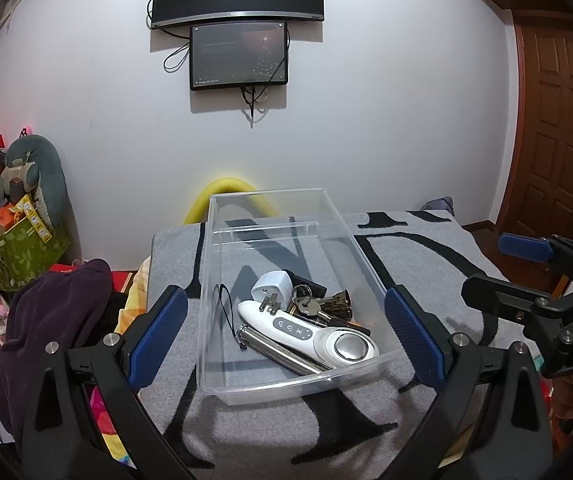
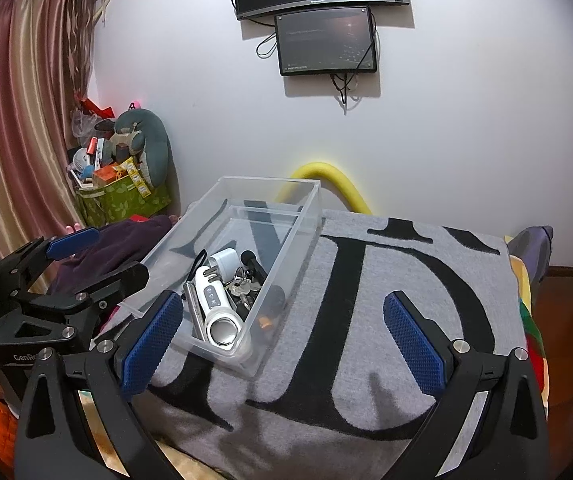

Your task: Organize rigid objects

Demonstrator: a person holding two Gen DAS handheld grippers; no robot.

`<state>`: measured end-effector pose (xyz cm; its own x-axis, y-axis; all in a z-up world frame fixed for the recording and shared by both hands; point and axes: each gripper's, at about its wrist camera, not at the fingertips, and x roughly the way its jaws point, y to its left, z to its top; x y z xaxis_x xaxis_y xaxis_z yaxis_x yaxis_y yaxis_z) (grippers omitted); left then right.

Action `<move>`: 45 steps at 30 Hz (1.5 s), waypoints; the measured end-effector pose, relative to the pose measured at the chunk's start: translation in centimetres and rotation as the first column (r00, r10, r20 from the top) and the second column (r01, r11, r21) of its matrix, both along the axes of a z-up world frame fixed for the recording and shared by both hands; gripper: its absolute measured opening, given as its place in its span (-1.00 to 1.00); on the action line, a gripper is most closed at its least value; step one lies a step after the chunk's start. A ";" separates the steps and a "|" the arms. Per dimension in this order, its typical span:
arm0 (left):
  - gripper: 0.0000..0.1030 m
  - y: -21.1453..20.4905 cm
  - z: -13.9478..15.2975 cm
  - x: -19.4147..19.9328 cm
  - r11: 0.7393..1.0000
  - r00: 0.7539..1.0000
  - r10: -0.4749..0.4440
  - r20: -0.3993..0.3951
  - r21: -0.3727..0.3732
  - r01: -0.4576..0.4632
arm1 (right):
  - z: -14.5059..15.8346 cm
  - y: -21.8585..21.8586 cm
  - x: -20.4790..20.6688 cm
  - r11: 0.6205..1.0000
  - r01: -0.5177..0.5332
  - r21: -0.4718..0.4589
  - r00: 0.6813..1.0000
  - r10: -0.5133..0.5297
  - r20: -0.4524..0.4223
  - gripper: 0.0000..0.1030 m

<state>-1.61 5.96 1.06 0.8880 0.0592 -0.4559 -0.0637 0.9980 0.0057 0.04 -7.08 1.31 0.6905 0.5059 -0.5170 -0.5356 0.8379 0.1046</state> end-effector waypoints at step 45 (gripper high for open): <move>0.94 0.1 -0.2 0.3 0.999 0.999 -0.027 -0.020 -0.023 0.026 | 0.0 0.5 -0.7 1.000 0.004 0.008 1.000 -0.004 -0.009 0.94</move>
<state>-1.36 6.10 0.90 0.8799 0.0249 -0.4745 -0.0372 0.9992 -0.0165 -0.70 -6.60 1.36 0.6876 0.5076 -0.5192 -0.5313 0.8391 0.1166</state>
